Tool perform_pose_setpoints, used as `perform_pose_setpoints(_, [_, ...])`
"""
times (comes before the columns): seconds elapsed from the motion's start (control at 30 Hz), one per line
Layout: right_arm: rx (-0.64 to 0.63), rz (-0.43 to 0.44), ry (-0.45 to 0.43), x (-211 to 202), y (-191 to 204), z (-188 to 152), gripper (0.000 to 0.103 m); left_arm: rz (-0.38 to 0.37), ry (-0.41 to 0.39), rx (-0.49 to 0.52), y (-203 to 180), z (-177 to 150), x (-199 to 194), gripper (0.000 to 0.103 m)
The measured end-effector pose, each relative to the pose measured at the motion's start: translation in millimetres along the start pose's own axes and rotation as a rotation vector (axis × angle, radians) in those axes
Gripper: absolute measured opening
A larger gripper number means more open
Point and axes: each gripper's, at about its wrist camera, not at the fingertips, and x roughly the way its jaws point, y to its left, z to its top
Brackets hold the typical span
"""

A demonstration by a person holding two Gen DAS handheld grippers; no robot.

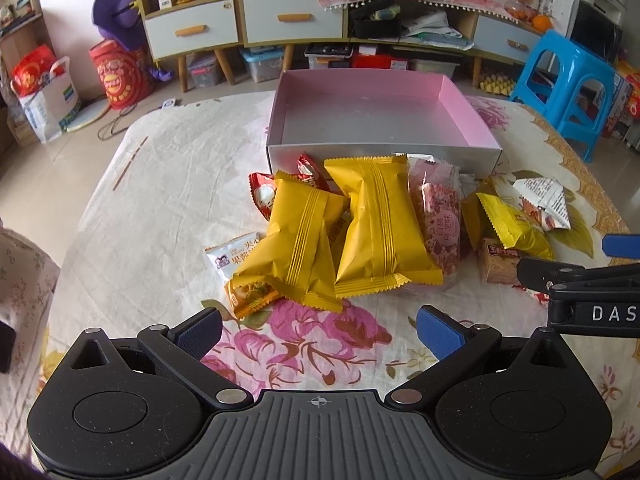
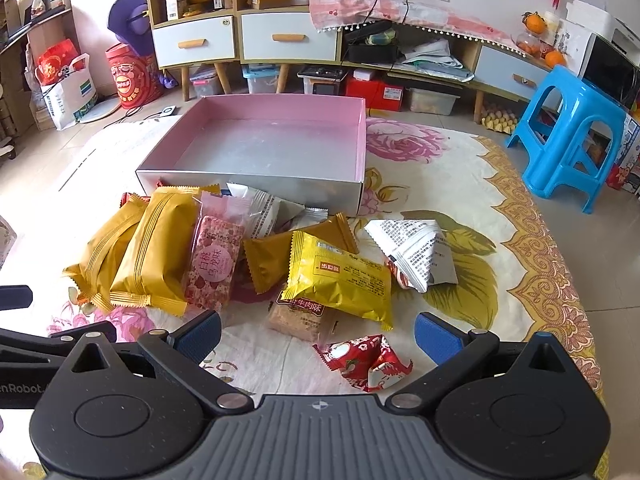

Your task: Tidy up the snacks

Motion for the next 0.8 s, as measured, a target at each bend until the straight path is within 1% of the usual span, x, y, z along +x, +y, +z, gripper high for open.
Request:
perform_pose_setpoints(0.27, [-0.005, 0.004, 0.006, 0.6, -2.1, -1.7, 0.095, -0.004, -0.027, 0.021, -2.1, 0.7, -4.6, 0.103])
perform_pose_setpoints(0.5, [0.003, 0.004, -0.001, -0.5, -4.9, -1.3, 0.095, -0.019, -0.040, 0.016, -2.2, 2.1, -6.3, 0.103])
perform_pose_setpoints(0.8, [0.001, 0.011, -0.019, -3.1, -6.3, 2.1, 0.094, -0.101, -0.037, -0.009, 1.6, 3.0, -6.4, 0.103])
